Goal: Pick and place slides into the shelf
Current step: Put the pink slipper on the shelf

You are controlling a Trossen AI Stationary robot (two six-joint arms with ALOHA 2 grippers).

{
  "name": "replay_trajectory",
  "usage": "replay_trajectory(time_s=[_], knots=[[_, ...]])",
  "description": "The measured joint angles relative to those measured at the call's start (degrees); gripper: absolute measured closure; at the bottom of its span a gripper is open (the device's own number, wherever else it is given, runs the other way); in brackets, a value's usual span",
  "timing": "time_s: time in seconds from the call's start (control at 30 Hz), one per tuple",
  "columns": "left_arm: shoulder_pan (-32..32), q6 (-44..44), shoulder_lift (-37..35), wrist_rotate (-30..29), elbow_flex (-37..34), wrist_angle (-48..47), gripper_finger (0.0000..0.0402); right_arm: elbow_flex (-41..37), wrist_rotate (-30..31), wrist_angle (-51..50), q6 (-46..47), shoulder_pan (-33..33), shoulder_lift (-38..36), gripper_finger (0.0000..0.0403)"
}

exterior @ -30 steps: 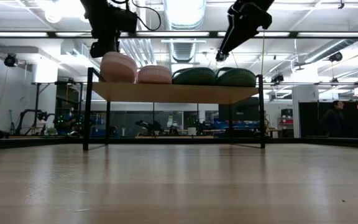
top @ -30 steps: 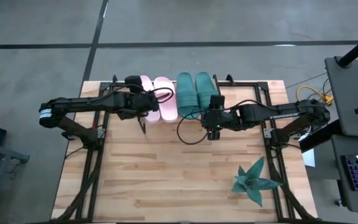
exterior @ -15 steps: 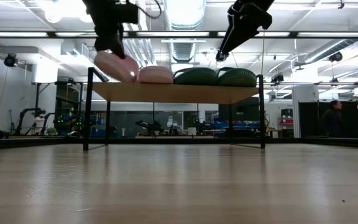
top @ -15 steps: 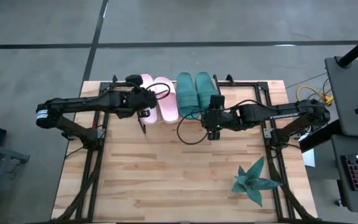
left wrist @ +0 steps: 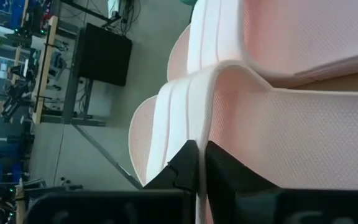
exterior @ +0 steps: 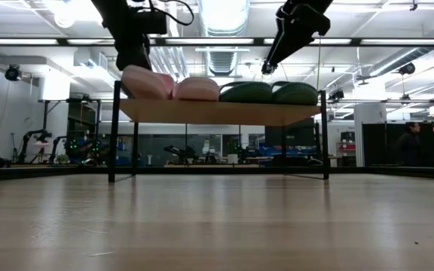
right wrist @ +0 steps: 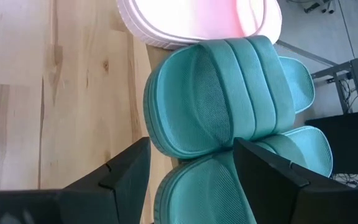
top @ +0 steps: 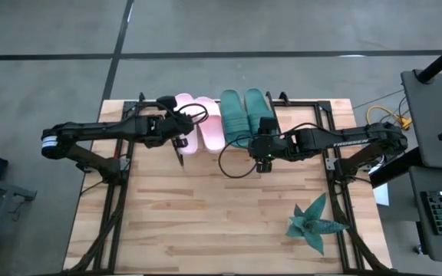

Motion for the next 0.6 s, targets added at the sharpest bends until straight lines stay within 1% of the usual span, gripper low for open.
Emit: replay_trajectory(time_s=[0.17,0.27,0.37,0.47,0.6], knots=[[0.0,-0.9,0.1,0.3,-0.6,0.3,0.0401,0.0,0.0,0.2,0.0,0.0,0.0,0.0184],[0.1,-0.9,-0.4,3.3,-0.9,1.0,0.0401,0.0,0.0,0.3,0.0,0.0,0.0,0.0184],[0.1,-0.7,-0.9,4.8,-1.0,1.6,0.0394,0.0,0.0,0.3,0.0,0.0,0.0,0.0184],[0.0,-0.6,-1.3,6.6,-1.1,1.5,0.0363,0.0,0.0,0.3,0.0,0.0,0.0,0.0184],[0.0,-0.8,-1.9,11.4,-1.2,1.8,0.0291,0.0,0.0,0.3,-0.1,0.0,0.0,0.0184]])
